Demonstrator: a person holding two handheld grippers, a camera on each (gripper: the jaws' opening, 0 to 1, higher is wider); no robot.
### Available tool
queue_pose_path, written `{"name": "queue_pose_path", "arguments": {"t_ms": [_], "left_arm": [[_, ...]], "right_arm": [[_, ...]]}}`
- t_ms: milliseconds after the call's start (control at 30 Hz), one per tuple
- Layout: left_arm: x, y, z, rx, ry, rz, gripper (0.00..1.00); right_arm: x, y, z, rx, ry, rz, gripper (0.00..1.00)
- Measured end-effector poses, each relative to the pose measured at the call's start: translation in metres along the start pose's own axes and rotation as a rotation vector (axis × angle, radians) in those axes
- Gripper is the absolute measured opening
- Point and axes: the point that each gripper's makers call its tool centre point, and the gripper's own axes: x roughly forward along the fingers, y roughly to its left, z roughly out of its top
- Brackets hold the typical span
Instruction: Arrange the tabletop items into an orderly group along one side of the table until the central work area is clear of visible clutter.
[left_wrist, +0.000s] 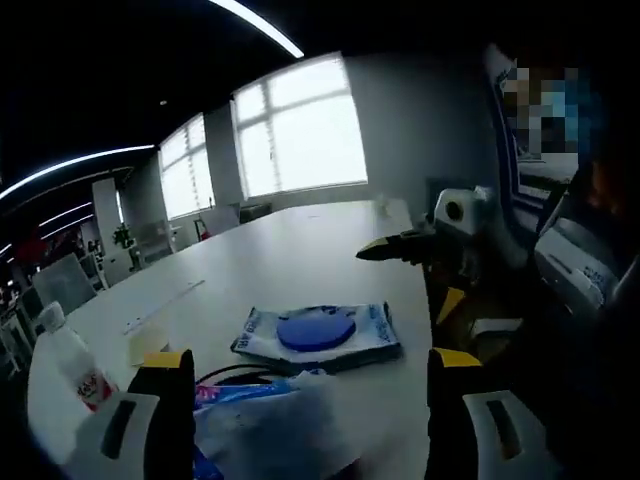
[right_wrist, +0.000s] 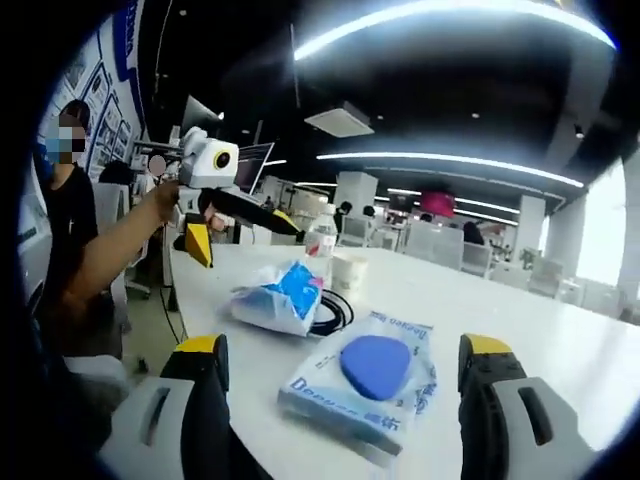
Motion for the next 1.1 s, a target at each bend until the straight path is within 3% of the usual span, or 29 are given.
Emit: {"name": "queue_pose_path", "arguments": {"t_ms": [433, 1100], "left_arm": [[0.03, 0.001, 0.007, 0.113, 0.114, -0.112, 0.89], [0.058, 0.007, 0.01, 0.133, 0.173, -0.148, 0.88]], "right_arm": [[-0.001, 0.005, -0.011, -0.006, 0.045, -0.029, 0.82], [-0.013, -0.01, -0.027, 0.032, 0.084, -0.068, 0.7]]}}
